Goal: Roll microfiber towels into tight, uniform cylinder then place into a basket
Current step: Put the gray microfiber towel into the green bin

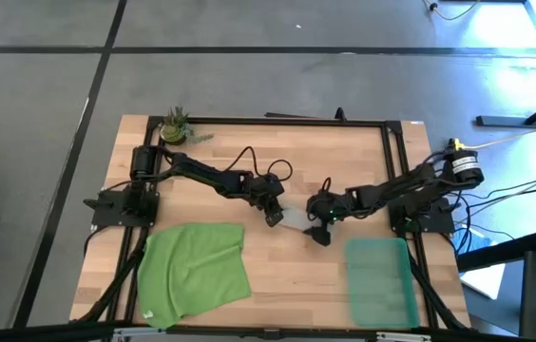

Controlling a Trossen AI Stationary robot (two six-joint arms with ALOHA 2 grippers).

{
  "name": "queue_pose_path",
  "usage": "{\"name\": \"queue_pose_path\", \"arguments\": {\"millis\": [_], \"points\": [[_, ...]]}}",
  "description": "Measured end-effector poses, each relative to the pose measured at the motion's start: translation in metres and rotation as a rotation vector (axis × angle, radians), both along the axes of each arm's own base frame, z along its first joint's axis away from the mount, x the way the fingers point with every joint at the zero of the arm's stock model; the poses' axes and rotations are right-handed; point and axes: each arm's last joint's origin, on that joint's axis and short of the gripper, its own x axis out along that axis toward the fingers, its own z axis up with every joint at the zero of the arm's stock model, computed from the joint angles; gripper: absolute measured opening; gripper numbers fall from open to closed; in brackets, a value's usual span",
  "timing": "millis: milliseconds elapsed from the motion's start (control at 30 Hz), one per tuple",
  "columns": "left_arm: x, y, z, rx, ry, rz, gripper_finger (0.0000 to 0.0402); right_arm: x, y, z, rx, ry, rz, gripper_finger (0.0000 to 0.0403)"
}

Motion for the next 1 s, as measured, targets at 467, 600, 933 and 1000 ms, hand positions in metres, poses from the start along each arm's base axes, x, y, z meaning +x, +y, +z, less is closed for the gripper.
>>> {"name": "queue_pose_path", "arguments": {"millis": [467, 600, 933, 1000], "points": [[0.001, 0.0, 0.001, 0.001, -0.013, 0.0, 0.0041, 0.002, 0.008, -0.01, -0.092, 0.009, 0.003, 0.0399], [0.001, 0.0, 0.001, 0.001, -0.014, 0.0, 0.0041, 0.001, 0.014, -0.011, -0.124, 0.011, 0.004, 0.0399], [0.001, 0.0, 0.001, 0.002, -0.015, 0.0, 0.0041, 0.001, 0.015, -0.015, -0.123, 0.03, -0.012, 0.0398], [0.001, 0.0, 0.001, 0.002, -0.015, 0.0, 0.0041, 0.001, 0.015, -0.015, -0.111, 0.03, -0.027, 0.0392]]}}
